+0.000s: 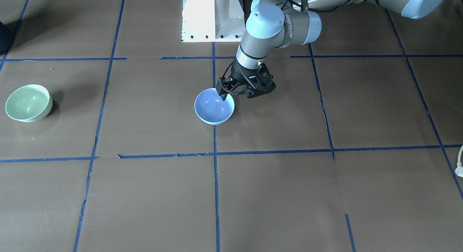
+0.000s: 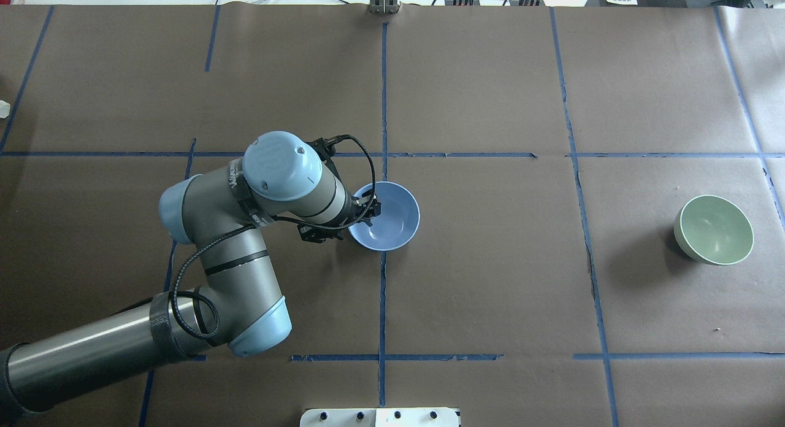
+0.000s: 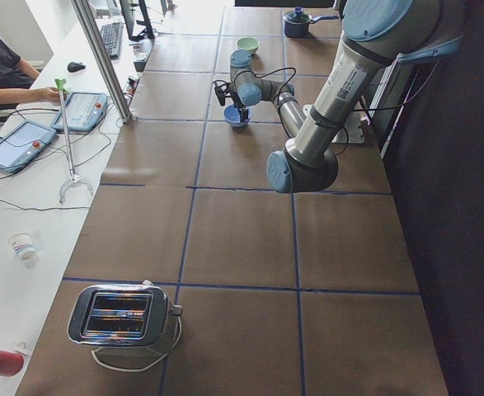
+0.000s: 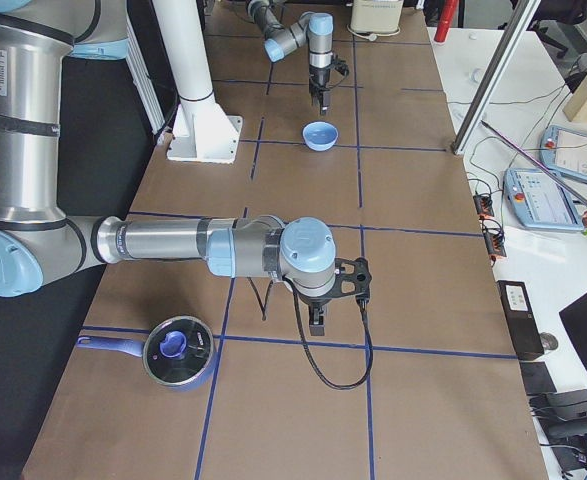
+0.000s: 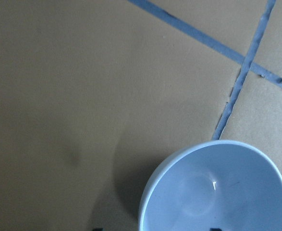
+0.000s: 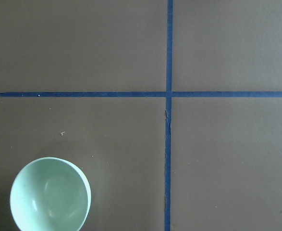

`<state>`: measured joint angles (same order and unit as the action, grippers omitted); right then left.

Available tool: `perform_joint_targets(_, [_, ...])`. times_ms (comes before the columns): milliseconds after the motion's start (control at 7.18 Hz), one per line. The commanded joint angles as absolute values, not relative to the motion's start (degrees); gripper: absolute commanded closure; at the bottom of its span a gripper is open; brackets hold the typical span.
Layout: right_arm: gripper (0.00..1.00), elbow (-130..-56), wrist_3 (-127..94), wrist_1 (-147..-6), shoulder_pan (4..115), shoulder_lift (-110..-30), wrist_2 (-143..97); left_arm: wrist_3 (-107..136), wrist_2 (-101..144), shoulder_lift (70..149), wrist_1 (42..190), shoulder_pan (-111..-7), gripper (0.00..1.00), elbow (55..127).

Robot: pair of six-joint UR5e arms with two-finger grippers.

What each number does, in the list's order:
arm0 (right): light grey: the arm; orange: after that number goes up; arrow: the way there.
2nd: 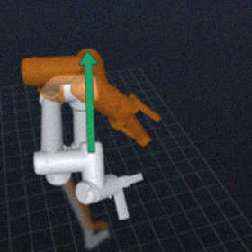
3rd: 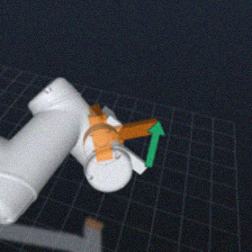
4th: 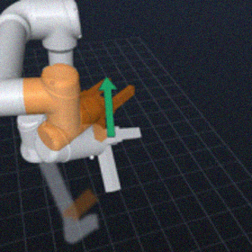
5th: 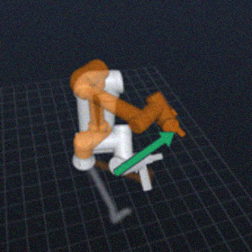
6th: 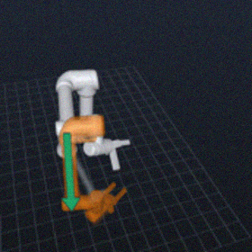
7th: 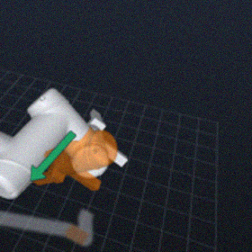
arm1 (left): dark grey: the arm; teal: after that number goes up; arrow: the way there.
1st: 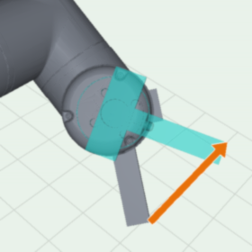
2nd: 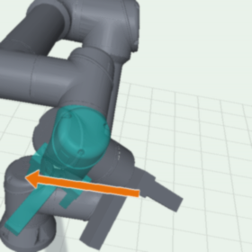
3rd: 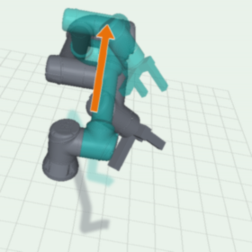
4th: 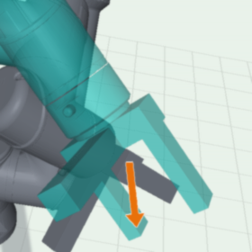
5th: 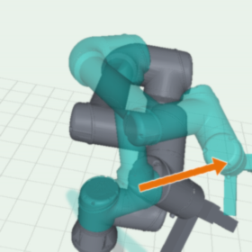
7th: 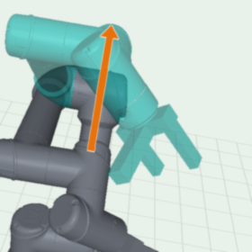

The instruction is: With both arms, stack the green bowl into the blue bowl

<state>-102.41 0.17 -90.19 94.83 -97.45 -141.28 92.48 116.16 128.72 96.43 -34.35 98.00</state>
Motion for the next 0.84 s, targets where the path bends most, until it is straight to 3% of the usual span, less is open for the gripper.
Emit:
perform_joint_targets(0, [0.00, -102.0, -17.0, -75.2, 86.0, -99.9, -140.7, 85.0, 120.4, 124.8, 85.3, -40.1, 0.00, 109.1])
perform_joint_targets(418, [0.00, -95.9, -37.8, -51.0, 76.2, -103.3, -136.8, 77.4, 120.8, 120.0, 79.9, -43.8, 0.00, 116.7])
perform_joint_targets(697, [0.00, -93.1, -48.6, -42.4, 68.2, -103.1, -132.5, 76.8, 120.8, 118.1, 79.6, -44.6, 0.00, 118.2])
